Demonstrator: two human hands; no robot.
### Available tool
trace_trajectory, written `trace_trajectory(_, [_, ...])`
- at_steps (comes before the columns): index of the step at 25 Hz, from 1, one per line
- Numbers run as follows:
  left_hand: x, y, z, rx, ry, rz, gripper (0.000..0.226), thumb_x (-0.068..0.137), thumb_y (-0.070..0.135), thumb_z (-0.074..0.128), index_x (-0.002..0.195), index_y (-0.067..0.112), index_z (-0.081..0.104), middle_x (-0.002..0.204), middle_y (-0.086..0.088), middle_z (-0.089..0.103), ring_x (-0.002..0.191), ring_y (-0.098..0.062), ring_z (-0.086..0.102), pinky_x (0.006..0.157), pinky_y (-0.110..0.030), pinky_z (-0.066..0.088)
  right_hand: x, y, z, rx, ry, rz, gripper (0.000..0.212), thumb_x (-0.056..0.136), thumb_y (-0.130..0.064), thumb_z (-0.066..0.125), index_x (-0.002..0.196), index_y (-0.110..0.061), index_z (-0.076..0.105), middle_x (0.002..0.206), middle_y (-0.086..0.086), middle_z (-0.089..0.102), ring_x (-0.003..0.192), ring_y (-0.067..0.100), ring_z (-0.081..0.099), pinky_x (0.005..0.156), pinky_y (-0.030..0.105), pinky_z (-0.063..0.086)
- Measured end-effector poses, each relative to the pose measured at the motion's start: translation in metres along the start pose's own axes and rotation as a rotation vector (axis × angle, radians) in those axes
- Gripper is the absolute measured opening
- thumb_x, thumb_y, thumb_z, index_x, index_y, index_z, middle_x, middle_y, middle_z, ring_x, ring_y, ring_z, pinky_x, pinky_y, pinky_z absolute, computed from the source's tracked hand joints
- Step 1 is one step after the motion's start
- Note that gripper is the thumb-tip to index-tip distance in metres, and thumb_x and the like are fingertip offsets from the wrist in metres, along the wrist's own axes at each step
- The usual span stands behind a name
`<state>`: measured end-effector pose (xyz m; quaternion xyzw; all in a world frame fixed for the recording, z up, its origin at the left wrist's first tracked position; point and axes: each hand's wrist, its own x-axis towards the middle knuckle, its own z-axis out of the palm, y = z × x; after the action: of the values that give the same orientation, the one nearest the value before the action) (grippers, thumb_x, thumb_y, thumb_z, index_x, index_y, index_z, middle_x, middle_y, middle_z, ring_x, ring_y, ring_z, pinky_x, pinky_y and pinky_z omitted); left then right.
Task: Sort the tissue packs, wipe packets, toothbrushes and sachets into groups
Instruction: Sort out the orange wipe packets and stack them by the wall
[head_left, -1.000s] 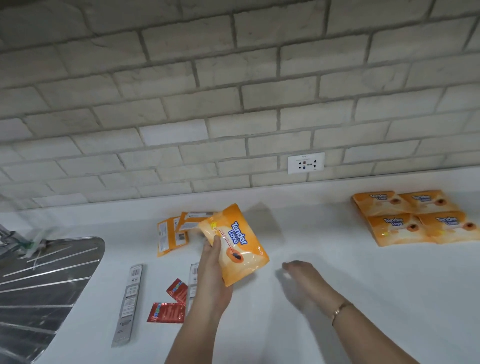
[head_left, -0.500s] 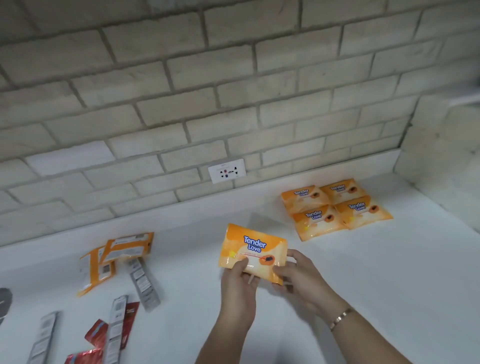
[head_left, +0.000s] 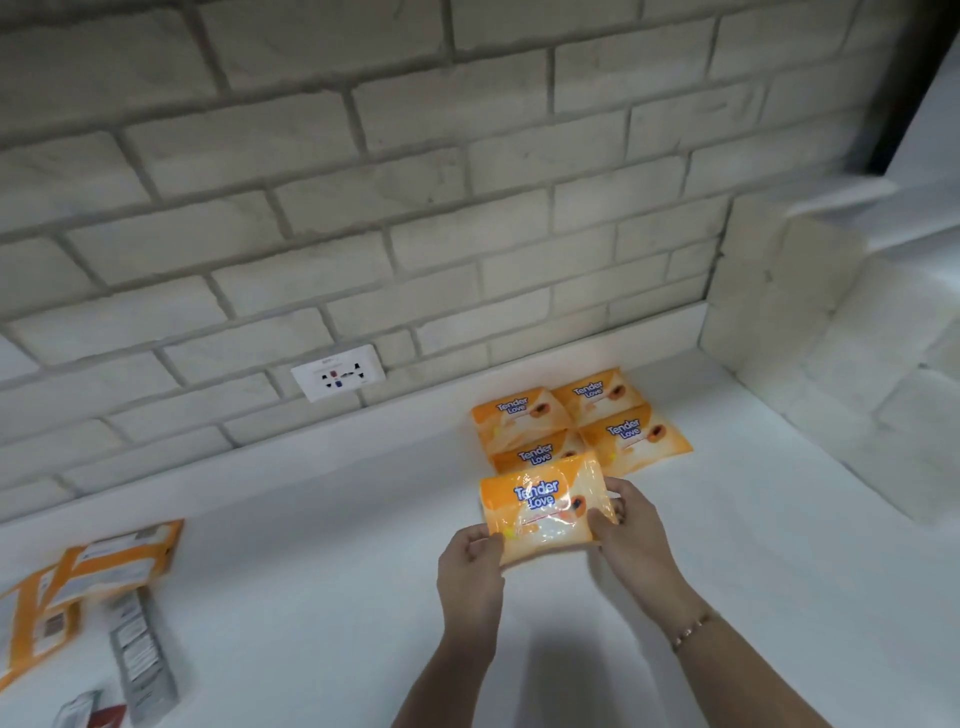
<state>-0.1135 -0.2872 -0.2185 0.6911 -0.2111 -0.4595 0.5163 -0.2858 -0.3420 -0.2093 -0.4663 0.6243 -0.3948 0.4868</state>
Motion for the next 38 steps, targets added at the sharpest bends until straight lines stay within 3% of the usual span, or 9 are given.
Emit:
trace_trajectory(7, [0.031,0.048,0.095,0.342,-0.150,0.154,0.020,0.087,0.008,0.064,0.074,0.023,0.070,0.077,0.005,0.071,0.072,-0.011,0.064,0.055,-0.009,0.043,0.094,-0.016,-0.064,-0.206,0.131,-0.032,0.031,0.094,-0.006,0.058,0.122,-0.018,0.066,0.106,0.005,0.073,0.096,0.027,0.068,0.087,0.037,0.053])
trace_trajectory(11, [0.074,0.077,0.144,0.574,-0.175,0.267,0.024,0.079,0.013,0.060,0.056,0.017,0.063,0.058,0.000,0.066,0.065,-0.021,0.065,0.059,-0.025,0.047,0.157,-0.047,-0.087,-0.289,0.106,-0.063,0.034,0.086,-0.005,0.053,0.112,-0.021,0.070,0.091,0.004,0.075,0.077,0.031,0.074,0.067,0.030,0.054])
trace_trajectory(13, [0.092,0.094,0.166,0.588,-0.155,0.267,0.021,0.078,0.011,0.059,0.057,0.012,0.064,0.056,-0.001,0.061,0.058,-0.022,0.061,0.051,-0.025,0.045,0.181,-0.064,-0.091,-0.288,0.113,-0.079,0.031,0.089,-0.005,0.051,0.105,-0.023,0.070,0.091,-0.002,0.073,0.067,0.030,0.074,0.055,0.029,0.055])
trace_trajectory(16, [0.109,0.115,0.181,0.603,-0.146,0.324,0.026,0.087,0.012,0.058,0.061,0.011,0.061,0.058,0.000,0.058,0.055,-0.016,0.051,0.047,-0.026,0.037,0.219,-0.066,-0.092,-0.397,0.116,-0.099,0.039,0.096,-0.017,0.054,0.135,-0.017,0.061,0.127,0.007,0.069,0.112,0.032,0.068,0.093,0.038,0.054])
trace_trajectory(18, [0.117,0.116,0.179,0.640,-0.126,0.386,0.020,0.091,0.018,0.053,0.075,0.015,0.065,0.071,0.000,0.065,0.066,-0.017,0.058,0.056,-0.031,0.046,0.235,-0.054,-0.093,-0.547,0.079,-0.074,0.050,0.101,-0.030,0.050,0.149,-0.020,0.049,0.142,0.010,0.058,0.132,0.036,0.050,0.106,0.041,0.041])
trace_trajectory(22, [0.134,0.085,0.158,1.151,0.068,0.515,0.033,0.095,0.033,0.047,0.121,0.022,0.065,0.123,-0.001,0.061,0.114,-0.025,0.055,0.093,-0.041,0.048,0.234,-0.032,-0.089,-0.853,0.024,-0.185,0.039,0.099,-0.031,0.045,0.136,-0.037,0.059,0.135,0.002,0.056,0.124,0.028,0.045,0.099,0.043,0.044])
trace_trajectory(26, [0.139,0.064,0.148,1.386,-0.017,0.586,0.048,0.094,0.041,0.045,0.139,0.026,0.052,0.135,-0.004,0.049,0.121,-0.029,0.046,0.097,-0.045,0.045,0.223,-0.017,-0.071,-1.021,-0.094,-0.260,0.047,0.097,-0.036,0.047,0.145,-0.037,0.051,0.147,-0.005,0.048,0.130,0.022,0.043,0.104,0.041,0.037])
trace_trajectory(32, [0.129,0.075,0.116,1.222,-0.138,0.572,0.048,0.097,0.043,0.050,0.143,0.030,0.050,0.149,0.005,0.043,0.138,-0.021,0.036,0.110,-0.042,0.035,0.201,-0.019,-0.062,-0.995,-0.022,-0.300,0.054,0.093,-0.037,0.053,0.146,-0.038,0.048,0.152,-0.004,0.045,0.136,0.025,0.040,0.106,0.044,0.038])
trace_trajectory(38, [0.092,0.070,0.072,1.056,-0.139,0.557,0.028,0.098,0.042,0.047,0.112,0.031,0.069,0.114,0.004,0.069,0.101,-0.020,0.063,0.088,-0.034,0.053,0.134,-0.016,-0.028,-0.678,0.086,-0.393,0.038,0.083,-0.031,0.058,0.117,-0.023,0.073,0.123,0.003,0.068,0.117,0.032,0.053,0.096,0.046,0.047])
